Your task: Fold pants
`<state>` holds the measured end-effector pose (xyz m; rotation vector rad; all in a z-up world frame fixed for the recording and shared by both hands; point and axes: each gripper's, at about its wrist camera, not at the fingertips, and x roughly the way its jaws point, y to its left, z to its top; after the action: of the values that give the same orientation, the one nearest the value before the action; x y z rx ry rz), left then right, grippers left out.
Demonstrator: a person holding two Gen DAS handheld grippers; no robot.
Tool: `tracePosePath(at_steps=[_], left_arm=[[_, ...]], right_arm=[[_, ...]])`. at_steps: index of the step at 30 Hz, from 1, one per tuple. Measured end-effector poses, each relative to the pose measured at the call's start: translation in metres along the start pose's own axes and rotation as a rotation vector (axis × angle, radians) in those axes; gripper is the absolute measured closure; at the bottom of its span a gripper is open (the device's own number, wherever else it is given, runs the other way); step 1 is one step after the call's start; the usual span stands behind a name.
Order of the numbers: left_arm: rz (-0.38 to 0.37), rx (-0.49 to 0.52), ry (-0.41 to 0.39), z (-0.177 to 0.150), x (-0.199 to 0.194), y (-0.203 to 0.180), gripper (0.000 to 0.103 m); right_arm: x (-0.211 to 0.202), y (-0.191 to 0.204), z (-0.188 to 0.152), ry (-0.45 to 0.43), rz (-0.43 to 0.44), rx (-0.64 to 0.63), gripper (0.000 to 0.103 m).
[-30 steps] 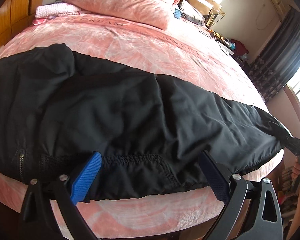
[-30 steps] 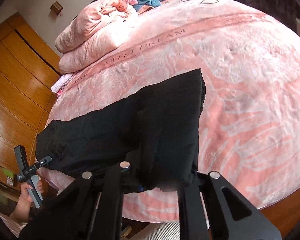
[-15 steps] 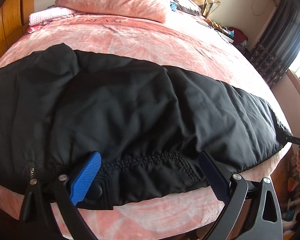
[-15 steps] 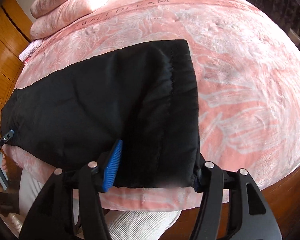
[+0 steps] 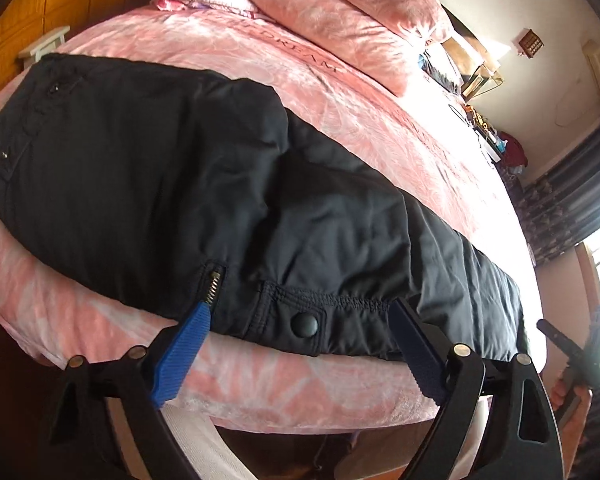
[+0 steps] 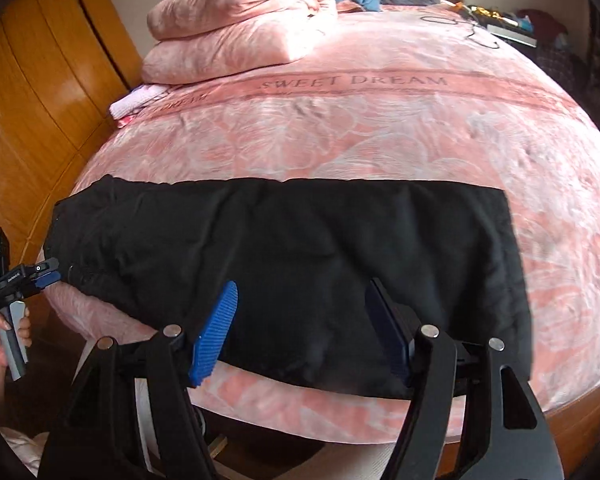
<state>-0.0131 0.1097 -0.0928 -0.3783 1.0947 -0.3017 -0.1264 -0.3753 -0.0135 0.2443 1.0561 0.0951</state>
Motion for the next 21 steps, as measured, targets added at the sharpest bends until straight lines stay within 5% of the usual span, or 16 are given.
tracePosePath(at_steps=[3, 6, 16, 21], left_arm=[[-0.03, 0.003, 0.055, -0.01, 0.013, -0.013, 0.012], [0.032, 0.017, 0.102, -0.018, 0.026, -0.018, 0.012], [-0.045, -0.086, 0.146, -0.024, 0.043, -0.001, 0.019], [-0.049, -0.23, 0.146, -0.016, 0.053, 0.016, 0.044]], right_arm=[[0.038, 0.047, 0.002, 0.078, 0.049, -0.038, 0.039], [0.063, 0.078, -0.004, 0.127, 0.026, -0.07, 0.041], [0.081, 0.094, -0.011, 0.166, 0.027, -0.031, 0.05], [0.089, 0.105, -0.013, 0.175, -0.003, -0.073, 0.049]])
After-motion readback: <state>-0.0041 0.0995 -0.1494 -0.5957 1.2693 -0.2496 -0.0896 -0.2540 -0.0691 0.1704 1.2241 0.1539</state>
